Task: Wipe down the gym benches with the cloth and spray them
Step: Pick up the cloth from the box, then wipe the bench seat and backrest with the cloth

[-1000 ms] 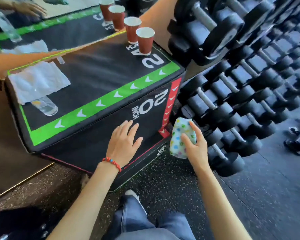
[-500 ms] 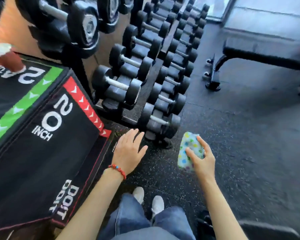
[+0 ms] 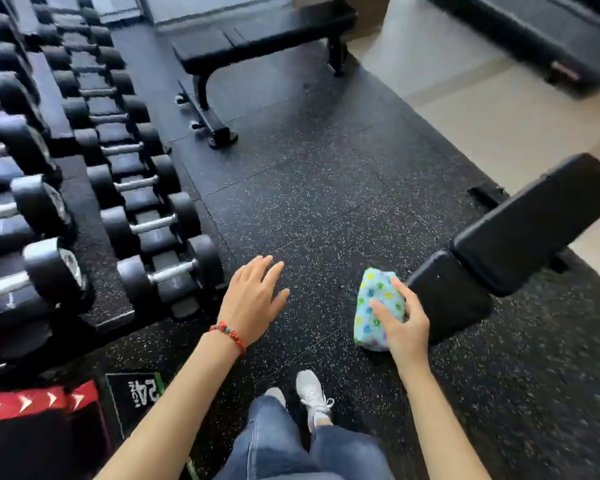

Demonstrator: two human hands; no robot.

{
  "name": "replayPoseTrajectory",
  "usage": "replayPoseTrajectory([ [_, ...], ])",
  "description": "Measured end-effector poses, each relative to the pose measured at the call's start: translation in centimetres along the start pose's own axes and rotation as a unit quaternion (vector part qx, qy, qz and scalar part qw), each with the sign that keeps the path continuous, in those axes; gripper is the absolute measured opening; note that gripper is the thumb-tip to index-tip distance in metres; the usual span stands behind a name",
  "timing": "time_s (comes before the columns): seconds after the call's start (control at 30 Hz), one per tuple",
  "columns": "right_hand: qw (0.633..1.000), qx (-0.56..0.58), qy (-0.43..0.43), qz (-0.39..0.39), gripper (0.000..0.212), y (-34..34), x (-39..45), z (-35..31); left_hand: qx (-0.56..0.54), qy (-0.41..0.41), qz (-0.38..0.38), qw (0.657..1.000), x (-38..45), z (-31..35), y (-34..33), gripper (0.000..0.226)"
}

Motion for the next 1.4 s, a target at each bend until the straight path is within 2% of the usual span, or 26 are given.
replayPoseTrajectory([
  [0.17, 0.995, 0.020, -0.020, 0.097, 0.045, 7.5, -1.2, 1.8, -0.026, -0.080, -0.029, 0.996, 2.0, 6.5, -2.3, 0.055],
  [0.33, 0.986, 0.034, -0.037, 0.156, 0.041, 14.1, -0.6, 3.7, -0.031, -0.120, -0.059, 0.991, 2.6, 13.0, -5.0, 0.056],
  [0.5, 0.987, 0.028, -0.037, 0.157, 0.041, 20.1, 2.3, 5.2, -0.026, -0.119, -0.070, 0.990, 3.9, 19.0, -8.1, 0.057],
  [0.77, 0.991, -0.029, -0.024, 0.132, 0.042, 29.8, 9.8, 5.6, -0.020, -0.071, -0.085, 0.994, 5.2, 28.2, -11.6, 0.054],
  [0.97, 0.995, -0.048, -0.029, 0.085, 0.040, 28.9, 14.3, 5.8, -0.018, -0.024, -0.068, 0.997, 6.9, 27.7, -12.4, 0.056],
  [1.2, 0.994, -0.089, -0.050, 0.048, 0.040, 25.2, 18.8, 7.0, -0.012, -0.002, -0.106, 0.994, 10.2, 25.5, -16.2, 0.058],
  [1.4, 0.989, -0.140, -0.044, 0.002, 0.042, 23.6, 23.4, 7.6, -0.009, 0.029, -0.098, 0.995, 13.4, 24.9, -17.9, 0.058],
])
Point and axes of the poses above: each hand's wrist, its own x-axis towards the middle knuckle, its own y-axis out of the back of the hand, z = x × y, the point moved 9 cm from there along x, towards the middle knuckle, and after that the axes turned 7 degrees about z, right-handed, at the moved point
